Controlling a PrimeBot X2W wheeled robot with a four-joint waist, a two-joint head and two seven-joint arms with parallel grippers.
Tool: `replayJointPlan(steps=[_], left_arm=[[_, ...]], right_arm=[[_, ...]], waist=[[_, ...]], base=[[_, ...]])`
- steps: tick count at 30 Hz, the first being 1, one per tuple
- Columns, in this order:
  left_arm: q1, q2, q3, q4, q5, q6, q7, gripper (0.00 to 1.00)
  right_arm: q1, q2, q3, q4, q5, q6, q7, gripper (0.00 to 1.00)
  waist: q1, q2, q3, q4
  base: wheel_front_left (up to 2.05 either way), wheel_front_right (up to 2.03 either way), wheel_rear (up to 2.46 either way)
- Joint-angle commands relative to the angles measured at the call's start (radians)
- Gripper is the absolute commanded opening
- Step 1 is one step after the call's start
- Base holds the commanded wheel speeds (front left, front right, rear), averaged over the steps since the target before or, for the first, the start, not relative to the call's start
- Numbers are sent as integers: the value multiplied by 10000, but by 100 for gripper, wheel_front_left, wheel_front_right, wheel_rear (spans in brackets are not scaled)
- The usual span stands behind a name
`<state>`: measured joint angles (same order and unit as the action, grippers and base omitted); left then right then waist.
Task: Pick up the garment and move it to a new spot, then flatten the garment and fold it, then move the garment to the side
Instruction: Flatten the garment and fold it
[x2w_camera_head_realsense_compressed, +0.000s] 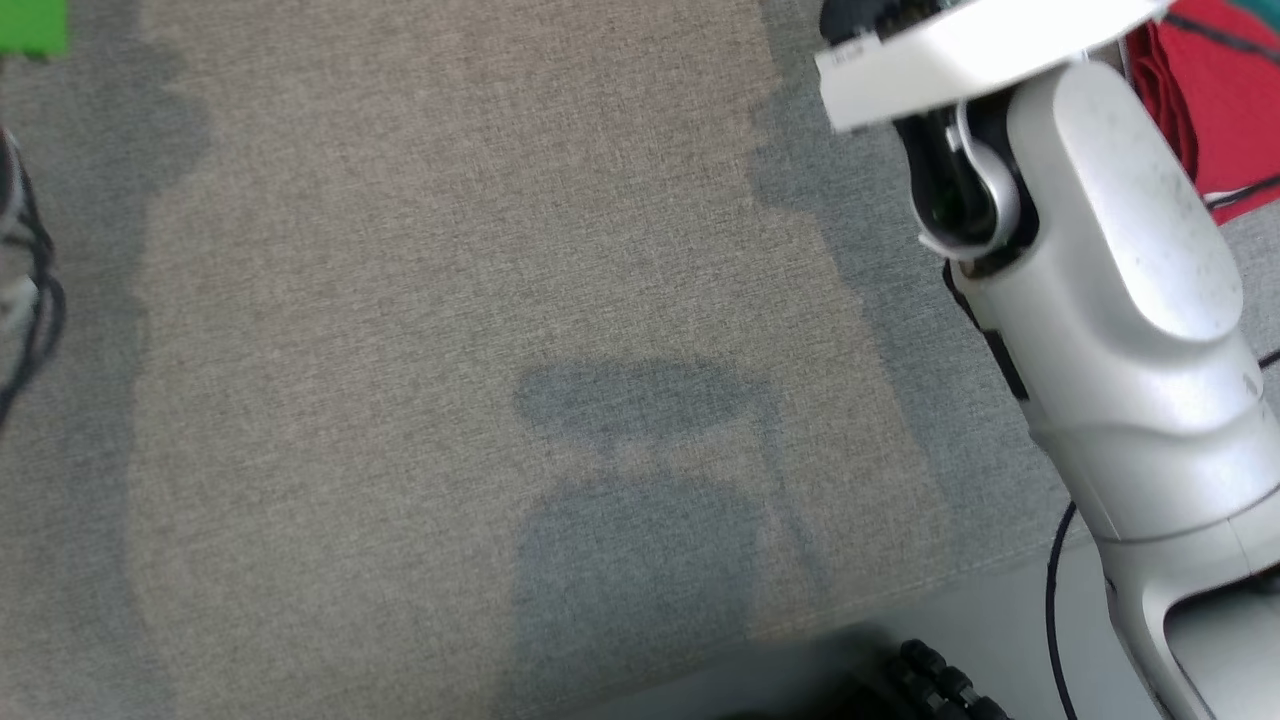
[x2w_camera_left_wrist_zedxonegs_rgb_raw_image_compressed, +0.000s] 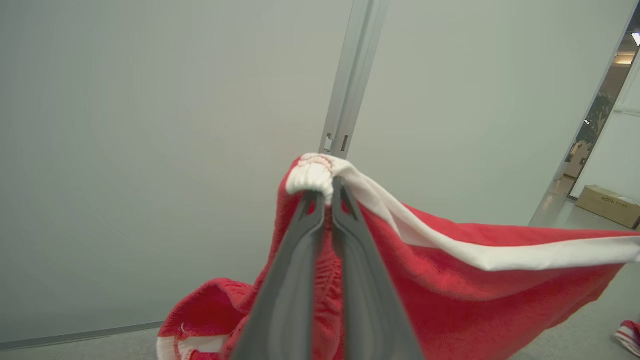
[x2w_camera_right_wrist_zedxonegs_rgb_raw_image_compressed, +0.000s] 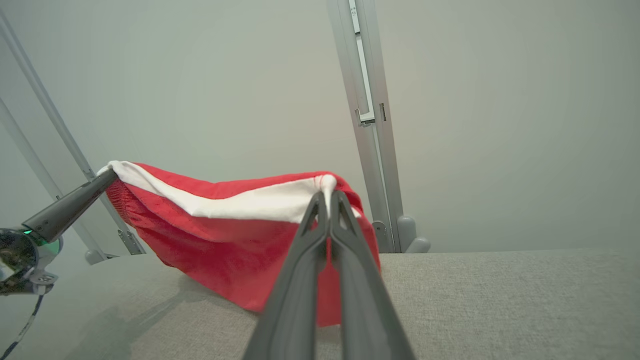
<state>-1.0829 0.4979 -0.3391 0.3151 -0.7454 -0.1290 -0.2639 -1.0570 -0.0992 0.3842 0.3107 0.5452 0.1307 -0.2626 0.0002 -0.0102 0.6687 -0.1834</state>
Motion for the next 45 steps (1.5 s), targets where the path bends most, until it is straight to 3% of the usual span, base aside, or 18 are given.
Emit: replayJointPlan(steps=[1,6,11,20,33,45], left_arm=[[929,-42,198,-565,-197,-18,-2,0],[4140,-662,673,-2164,-285,-19,-2,0],[6597,-1827,972,-2630,-127,-20,-3,0],[9474,-3213,1203,-2645,1022,-19,-3,0],[12239,-3650,1898,-3418,1212,-20,-3,0],[13138,-3519,1623,-4046,998,-20,-4,0]], right_arm=[[635,-218,25,-216,140,-3,-24,0],[2788,-810,40,-842,443,-3,-24,0],[5078,-1102,12,-1287,206,-2,-24,0],[8780,-741,-961,-2126,-113,-3,-24,0],[11590,-427,-1166,-3006,-472,-3,-24,0],[12387,-671,-898,-3376,-372,-3,112,0]], waist=[[-2,102,-602,435],[-2,102,-1486,967],[-2,102,-2351,1396],[-2,102,-3799,1627],[-2,102,-5268,1357],[-2,102,-5619,1313]], base=[[0,0,0],[0,0,0],[0,0,0],[0,0,0],[0,0,0],[0,0,0]])
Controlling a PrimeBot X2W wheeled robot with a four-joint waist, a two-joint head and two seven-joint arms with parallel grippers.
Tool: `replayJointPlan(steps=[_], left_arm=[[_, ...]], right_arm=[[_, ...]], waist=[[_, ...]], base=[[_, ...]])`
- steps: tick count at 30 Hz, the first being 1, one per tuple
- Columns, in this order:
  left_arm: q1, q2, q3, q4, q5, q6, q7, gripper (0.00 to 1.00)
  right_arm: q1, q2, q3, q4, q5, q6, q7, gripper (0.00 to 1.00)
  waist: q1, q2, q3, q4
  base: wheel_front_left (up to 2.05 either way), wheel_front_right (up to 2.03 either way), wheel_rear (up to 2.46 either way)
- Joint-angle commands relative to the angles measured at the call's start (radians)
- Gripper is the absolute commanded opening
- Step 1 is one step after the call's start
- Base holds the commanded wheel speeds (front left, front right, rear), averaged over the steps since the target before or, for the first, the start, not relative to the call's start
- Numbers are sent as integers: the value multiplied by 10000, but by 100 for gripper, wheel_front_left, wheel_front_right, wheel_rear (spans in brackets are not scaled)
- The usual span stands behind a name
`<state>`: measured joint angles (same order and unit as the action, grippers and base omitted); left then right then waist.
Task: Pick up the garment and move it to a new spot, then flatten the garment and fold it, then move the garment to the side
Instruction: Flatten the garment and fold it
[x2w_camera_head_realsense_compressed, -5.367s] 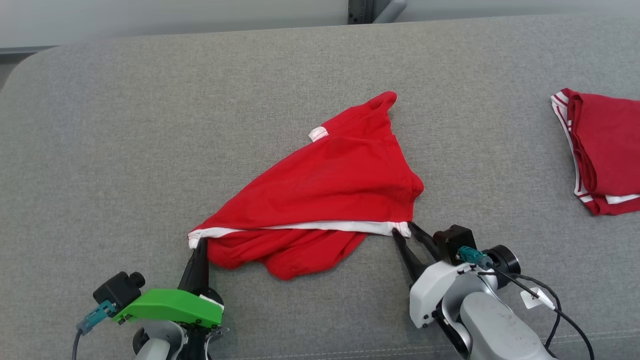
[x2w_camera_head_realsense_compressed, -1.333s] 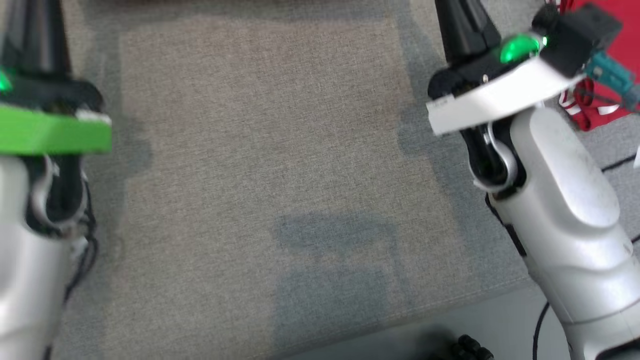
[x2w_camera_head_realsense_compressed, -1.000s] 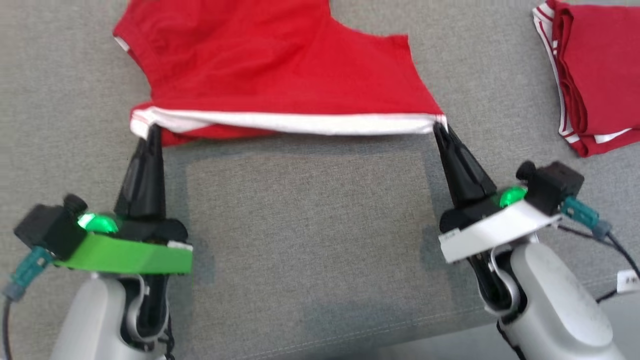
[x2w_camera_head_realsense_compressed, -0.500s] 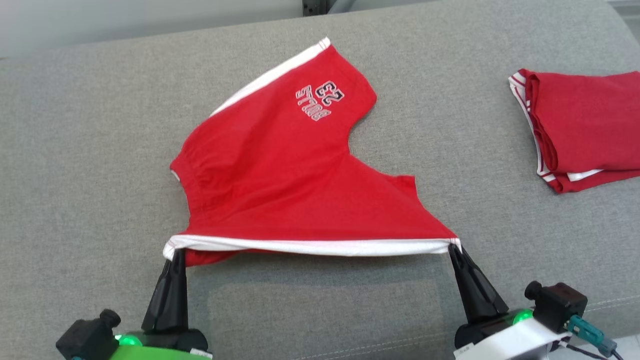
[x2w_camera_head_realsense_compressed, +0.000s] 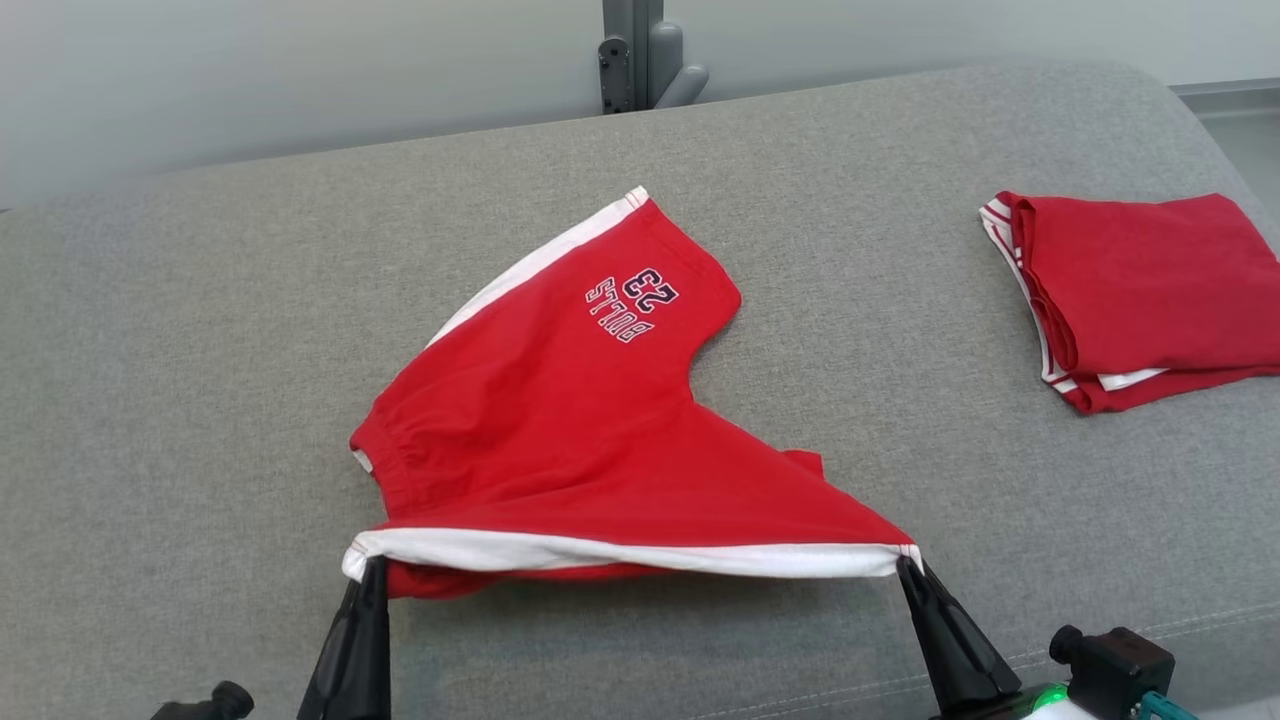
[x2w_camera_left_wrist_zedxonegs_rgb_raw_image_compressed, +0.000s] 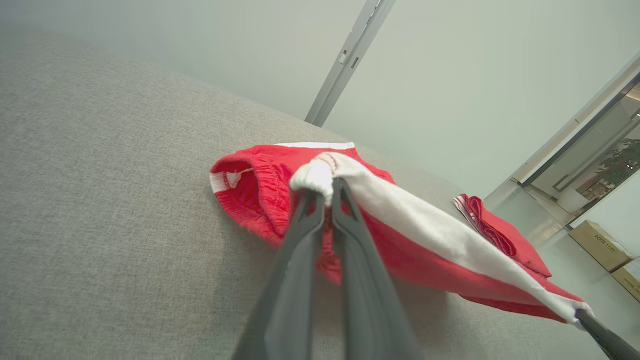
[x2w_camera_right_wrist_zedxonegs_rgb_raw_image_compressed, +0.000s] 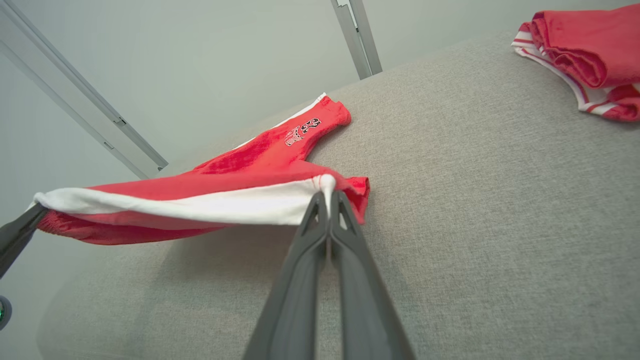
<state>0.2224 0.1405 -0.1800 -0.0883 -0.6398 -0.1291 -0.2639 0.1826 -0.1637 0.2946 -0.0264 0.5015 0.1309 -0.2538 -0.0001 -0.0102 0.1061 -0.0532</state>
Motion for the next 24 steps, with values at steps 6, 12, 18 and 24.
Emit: replayJointPlan(steps=[6,12,18,24], left_arm=[[-488,133,-463,299,-322,-18,-4,0],[-2059,-463,-790,1543,-338,-19,-4,0],[-3997,-817,-845,3134,-469,-19,-2,0],[-5785,-891,-953,4596,-662,298,-4,0]], right_arm=[[-689,-118,-353,435,-18,-5,-24,0],[-2136,-245,-849,1271,-38,-5,-50,0],[-4406,-724,-559,2512,-77,-5,194,0],[-7050,-1256,130,4157,28,-5,630,0]], waist=[[1,102,149,295],[1,102,572,855],[1,102,1394,1485],[1,102,2310,2070]], base=[[0,0,0],[0,0,0],[0,0,0],[0,0,0]])
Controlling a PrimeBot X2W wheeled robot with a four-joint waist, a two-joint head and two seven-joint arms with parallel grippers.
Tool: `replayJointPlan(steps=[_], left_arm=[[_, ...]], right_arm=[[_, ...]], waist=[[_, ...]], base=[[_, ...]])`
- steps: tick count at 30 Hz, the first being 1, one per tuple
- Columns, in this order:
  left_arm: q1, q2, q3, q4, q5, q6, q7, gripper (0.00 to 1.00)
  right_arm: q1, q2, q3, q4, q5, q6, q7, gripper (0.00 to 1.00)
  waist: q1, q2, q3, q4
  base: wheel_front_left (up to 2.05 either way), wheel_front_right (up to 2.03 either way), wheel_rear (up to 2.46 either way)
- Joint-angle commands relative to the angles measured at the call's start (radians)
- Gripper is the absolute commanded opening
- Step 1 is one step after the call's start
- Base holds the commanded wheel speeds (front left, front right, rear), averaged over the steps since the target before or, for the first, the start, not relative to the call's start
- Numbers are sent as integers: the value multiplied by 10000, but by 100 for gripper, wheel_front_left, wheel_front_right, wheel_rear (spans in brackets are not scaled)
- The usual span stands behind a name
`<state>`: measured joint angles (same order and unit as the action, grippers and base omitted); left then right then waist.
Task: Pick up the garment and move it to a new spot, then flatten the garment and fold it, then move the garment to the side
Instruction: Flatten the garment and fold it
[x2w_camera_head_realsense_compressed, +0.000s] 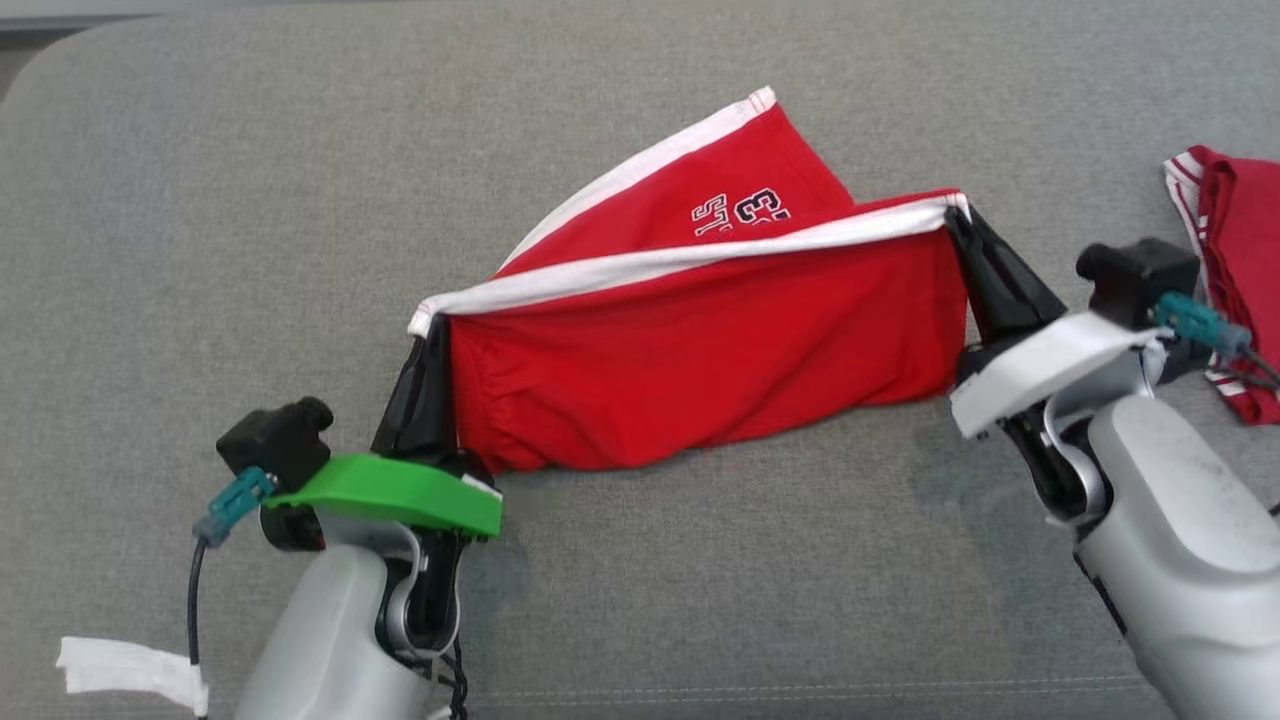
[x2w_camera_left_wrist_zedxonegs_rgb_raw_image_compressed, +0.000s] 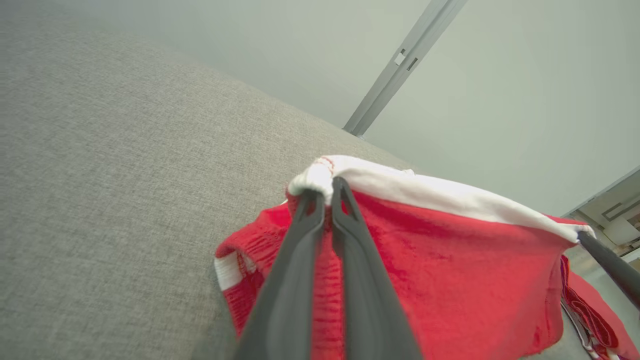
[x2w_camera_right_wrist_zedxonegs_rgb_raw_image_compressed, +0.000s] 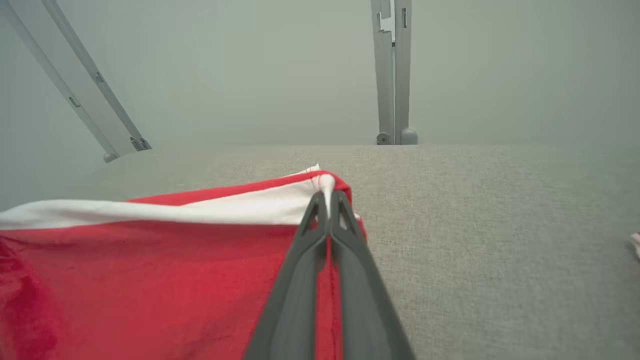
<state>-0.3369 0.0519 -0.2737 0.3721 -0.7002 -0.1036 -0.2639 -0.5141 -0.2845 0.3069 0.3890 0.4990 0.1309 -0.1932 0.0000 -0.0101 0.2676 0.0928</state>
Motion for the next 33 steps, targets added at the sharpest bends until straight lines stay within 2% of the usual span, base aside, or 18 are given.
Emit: replayJointPlan(steps=[1,8,15,23,30,31,32,33], left_arm=[[-449,-10,-124,182,-219,164,-4,0],[-1737,-4,-826,688,-1125,980,-2,0],[-2404,-5,-1181,817,-1728,1601,-4,0],[-2634,-3,-1390,764,-2130,1811,-4,0],[-2811,-2,-1682,748,-2277,1882,-4,0],[-2814,-1,-1716,736,-2287,1901,-4,0],[-2804,-1,-1739,717,-2295,1915,-4,9],[-2786,-1,-1766,691,-2312,1914,-4,31]], right_arm=[[-506,-108,191,308,104,-5,72,0],[-3083,-391,1490,2131,430,-5,402,0],[-4875,-516,2773,3676,906,-5,544,0],[-6178,-358,3754,5211,1440,-5,423,0],[-7051,-218,4101,6532,1706,-7,209,0],[-7142,-177,4130,6698,1729,-7,163,29],[-7219,-148,4159,6827,1759,-7,99,69],[-7291,-117,4190,6955,1783,-7,38,100]], waist=[[0,101,820,689],[0,101,1607,1155],[0,101,2053,1479],[0,101,2275,1711],[0,101,2427,1886],[0,101,2433,1903],[0,101,2433,1918],[0,101,2431,1930]], base=[[0,0,0],[0,0,0],[0,0,0],[0,0,0],[0,0,0],[0,0,0],[0,0,0],[0,0,0]])
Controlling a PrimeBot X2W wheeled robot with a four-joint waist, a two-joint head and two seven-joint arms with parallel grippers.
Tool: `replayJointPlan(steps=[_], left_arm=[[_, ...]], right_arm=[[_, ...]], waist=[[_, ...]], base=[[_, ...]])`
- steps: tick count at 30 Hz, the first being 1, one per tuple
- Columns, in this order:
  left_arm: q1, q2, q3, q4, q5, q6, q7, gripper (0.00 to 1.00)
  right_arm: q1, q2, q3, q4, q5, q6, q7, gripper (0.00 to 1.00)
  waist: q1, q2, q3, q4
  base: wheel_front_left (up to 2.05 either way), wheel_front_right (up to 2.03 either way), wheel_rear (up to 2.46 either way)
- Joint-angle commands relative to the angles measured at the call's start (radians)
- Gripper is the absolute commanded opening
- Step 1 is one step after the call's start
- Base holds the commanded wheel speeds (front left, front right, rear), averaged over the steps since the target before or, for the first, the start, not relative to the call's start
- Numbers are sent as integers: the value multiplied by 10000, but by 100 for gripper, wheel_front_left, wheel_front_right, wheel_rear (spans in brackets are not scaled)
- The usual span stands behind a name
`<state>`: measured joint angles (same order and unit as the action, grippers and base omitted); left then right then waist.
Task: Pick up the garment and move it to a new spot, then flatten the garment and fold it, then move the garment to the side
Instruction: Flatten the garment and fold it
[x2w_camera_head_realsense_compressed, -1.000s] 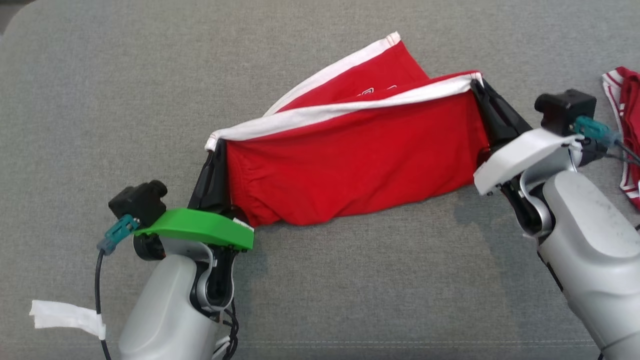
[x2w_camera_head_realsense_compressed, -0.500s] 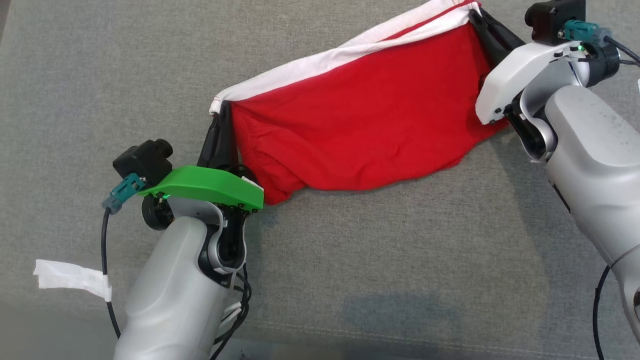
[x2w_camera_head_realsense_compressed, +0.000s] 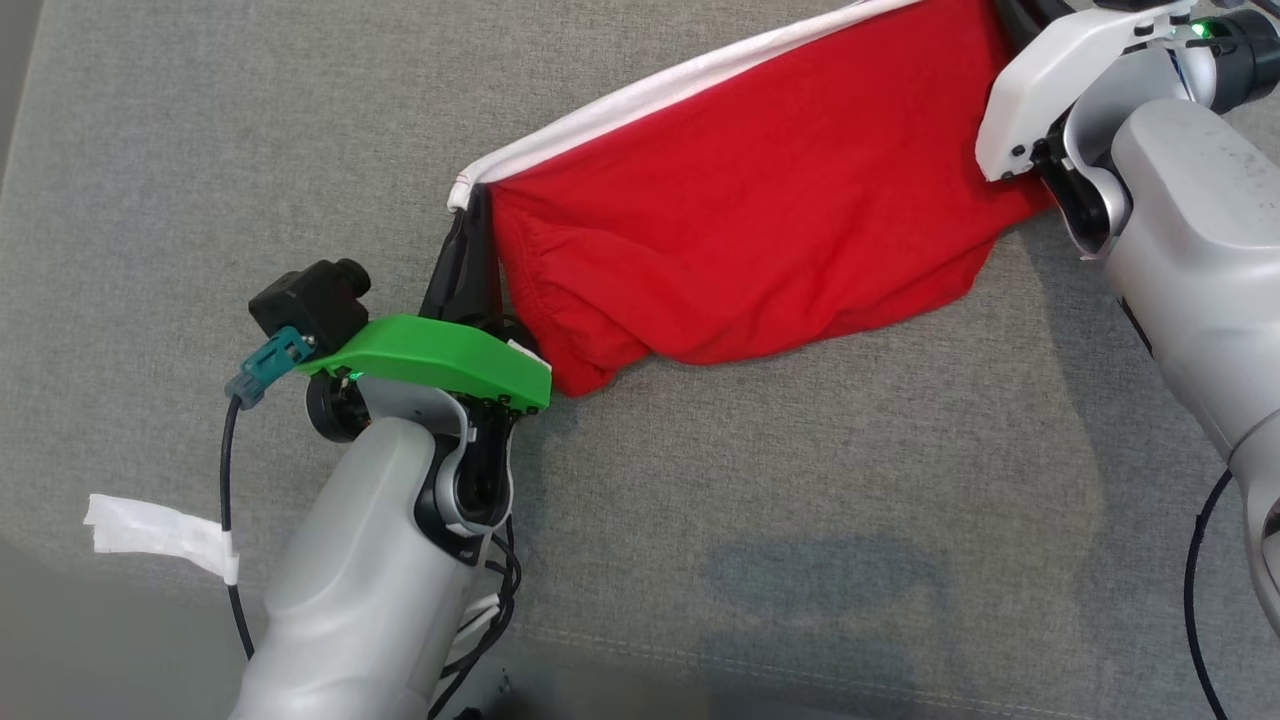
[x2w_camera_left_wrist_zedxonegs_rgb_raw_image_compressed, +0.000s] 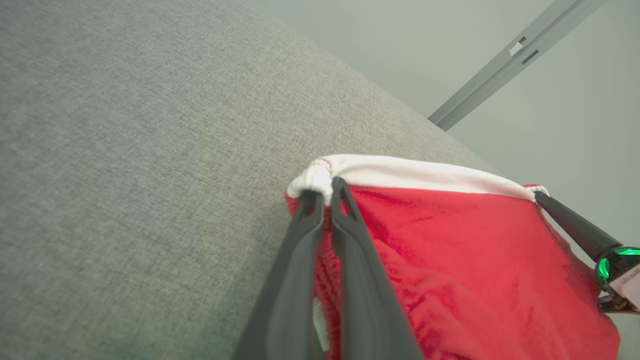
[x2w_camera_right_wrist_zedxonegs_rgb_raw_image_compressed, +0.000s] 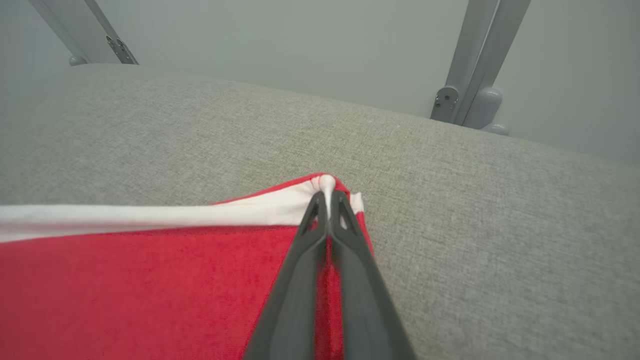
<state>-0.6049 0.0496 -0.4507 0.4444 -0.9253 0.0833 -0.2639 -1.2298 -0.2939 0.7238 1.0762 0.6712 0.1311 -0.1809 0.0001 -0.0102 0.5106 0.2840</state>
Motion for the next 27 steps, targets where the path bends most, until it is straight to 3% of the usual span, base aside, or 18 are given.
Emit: replayJointPlan(steps=[1,3,4,15,20,27], left_arm=[[-74,22,-27,-68,-71,30,-4,49],[32,18,-179,-81,-134,-50,-2,94],[78,22,-240,-89,-142,-53,-2,100],[690,20,-37,-565,527,-184,-2,100],[1172,22,506,-910,1628,-194,-2,100],[1966,175,1389,-1677,3125,-95,-2,100]], right_arm=[[-185,20,48,190,94,-9,-139,100],[-242,109,118,357,171,-9,-248,100],[-264,140,152,420,210,-9,-293,100],[-251,2,524,382,739,-9,-643,100],[74,-231,892,98,1094,-9,-604,100],[673,-508,1496,-67,1775,-9,419,100]], waist=[[-1,102,-8,23],[-1,102,-42,20],[-1,102,-61,15],[-1,102,-313,-196],[-1,102,-611,-388],[-1,102,-1127,-594]], base=[[0,0,0],[0,0,0],[0,0,0],[0,0,0],[0,0,0],[0,0,0]])
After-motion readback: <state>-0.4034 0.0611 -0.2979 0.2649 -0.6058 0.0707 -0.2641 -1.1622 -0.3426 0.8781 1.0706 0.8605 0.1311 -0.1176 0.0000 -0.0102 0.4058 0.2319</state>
